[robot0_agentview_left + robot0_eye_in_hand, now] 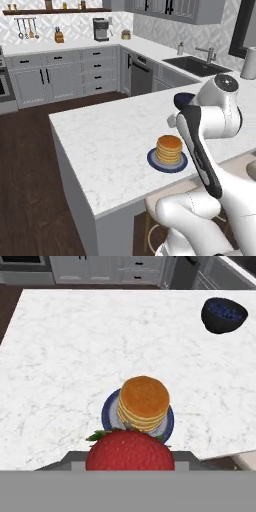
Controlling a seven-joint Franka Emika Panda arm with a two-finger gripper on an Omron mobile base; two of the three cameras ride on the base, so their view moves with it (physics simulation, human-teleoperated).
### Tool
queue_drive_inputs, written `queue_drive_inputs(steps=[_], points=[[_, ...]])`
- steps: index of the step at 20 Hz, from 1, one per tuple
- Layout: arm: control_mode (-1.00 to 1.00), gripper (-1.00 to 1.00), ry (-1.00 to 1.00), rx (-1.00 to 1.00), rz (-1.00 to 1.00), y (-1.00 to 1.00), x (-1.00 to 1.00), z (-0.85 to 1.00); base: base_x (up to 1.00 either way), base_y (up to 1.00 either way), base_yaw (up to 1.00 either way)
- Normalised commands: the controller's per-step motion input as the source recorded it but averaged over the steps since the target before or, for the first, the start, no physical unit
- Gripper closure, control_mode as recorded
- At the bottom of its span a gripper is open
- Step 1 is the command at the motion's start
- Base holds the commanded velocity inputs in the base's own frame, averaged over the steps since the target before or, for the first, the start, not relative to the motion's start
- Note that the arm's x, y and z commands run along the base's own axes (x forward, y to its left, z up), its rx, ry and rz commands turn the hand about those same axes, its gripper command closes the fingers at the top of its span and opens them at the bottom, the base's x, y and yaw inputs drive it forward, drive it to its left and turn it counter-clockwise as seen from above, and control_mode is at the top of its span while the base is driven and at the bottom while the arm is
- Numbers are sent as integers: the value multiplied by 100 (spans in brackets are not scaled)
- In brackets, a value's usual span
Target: Take the strawberry from the fridge and place it on top of the pancake, located on the dining counter.
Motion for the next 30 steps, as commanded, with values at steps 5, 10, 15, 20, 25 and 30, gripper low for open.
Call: queue_drive_inputs(steps=[5,10,15,20,25,30], points=[[-100,100,61,-2,-2,-1,100,-79,0,0,0],[-100,100,37,-2,-1,-11,91,-65,0,0,0],[-100,100,6,0,0,-33,63,-60,0,0,0],[-100,100,5,0,0,-22,67,-60,0,0,0],[-100,100,-1,0,0,-11,-26,-21,0,0,0],[-100,100,0,0,-1,10,-18,-6,0,0,0]])
